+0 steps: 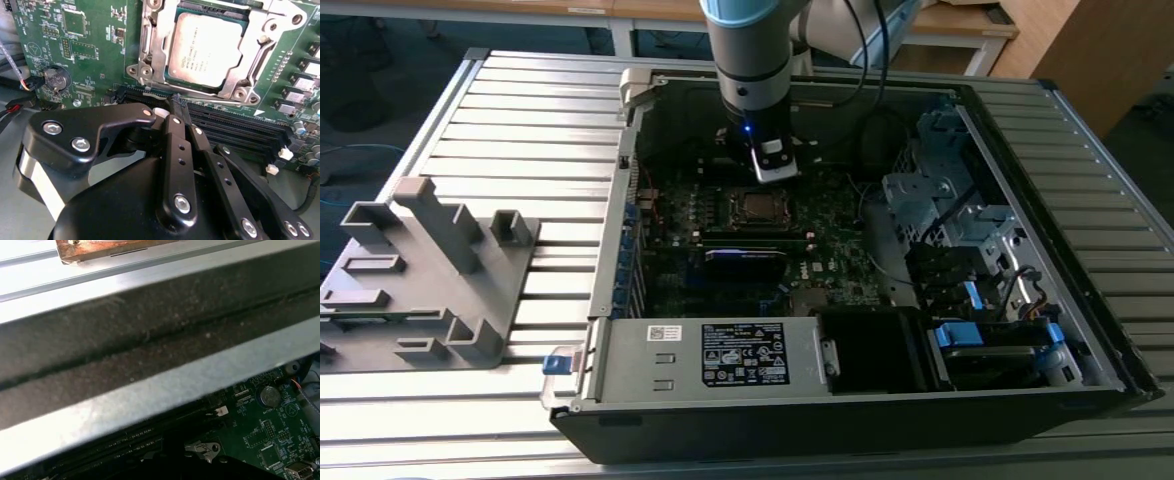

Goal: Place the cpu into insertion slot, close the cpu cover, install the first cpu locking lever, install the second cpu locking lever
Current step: 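Install the first cpu locking lever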

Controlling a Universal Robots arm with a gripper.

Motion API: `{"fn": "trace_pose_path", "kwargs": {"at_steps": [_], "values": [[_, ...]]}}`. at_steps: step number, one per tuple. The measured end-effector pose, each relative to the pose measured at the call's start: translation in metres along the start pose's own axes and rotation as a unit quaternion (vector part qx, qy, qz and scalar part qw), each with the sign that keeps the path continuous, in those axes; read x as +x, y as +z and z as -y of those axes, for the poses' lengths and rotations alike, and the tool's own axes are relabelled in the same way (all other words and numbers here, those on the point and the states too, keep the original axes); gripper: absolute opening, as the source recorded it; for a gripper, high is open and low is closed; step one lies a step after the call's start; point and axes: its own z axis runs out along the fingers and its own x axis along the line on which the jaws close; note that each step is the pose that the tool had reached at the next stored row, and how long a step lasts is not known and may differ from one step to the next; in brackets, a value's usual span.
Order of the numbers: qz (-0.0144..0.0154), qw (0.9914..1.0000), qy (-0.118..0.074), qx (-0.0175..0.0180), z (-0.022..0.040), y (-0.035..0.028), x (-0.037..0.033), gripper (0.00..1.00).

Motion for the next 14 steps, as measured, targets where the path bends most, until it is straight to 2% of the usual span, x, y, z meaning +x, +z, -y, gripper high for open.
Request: {"fn": "trace_pose_path", "kwargs": {"at_steps": [14], "values": [[0.0008, 1.00000, 0.000, 0.0022, 0.0006, 0.0026, 0.0000, 0.11]]}}
